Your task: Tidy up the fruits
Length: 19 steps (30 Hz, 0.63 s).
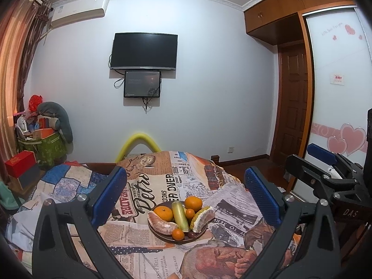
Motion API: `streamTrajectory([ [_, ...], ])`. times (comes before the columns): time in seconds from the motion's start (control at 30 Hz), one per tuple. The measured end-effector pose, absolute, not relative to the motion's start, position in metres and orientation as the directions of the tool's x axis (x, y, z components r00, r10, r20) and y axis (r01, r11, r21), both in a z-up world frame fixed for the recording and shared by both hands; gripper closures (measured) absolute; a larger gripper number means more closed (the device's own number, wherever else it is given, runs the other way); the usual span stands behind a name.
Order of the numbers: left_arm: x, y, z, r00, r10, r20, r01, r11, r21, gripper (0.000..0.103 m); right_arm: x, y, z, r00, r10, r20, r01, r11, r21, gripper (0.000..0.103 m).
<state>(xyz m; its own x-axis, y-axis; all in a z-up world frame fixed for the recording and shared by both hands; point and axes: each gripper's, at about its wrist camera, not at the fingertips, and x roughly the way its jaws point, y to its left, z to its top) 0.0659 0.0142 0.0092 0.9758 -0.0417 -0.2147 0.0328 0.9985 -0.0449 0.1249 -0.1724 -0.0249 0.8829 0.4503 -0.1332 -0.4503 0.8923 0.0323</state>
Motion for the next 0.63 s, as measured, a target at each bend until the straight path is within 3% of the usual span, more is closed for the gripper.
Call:
streamTrajectory([
  [0.63,0.0726,0.0149,0.0049,0.97,-0.057,-0.236,0.045,0.998,-0.052,0.0,0.1252,-0.1737,-0.0243,0.882,0.449,-0.141,-0.449,0.893,0.037,0.0],
])
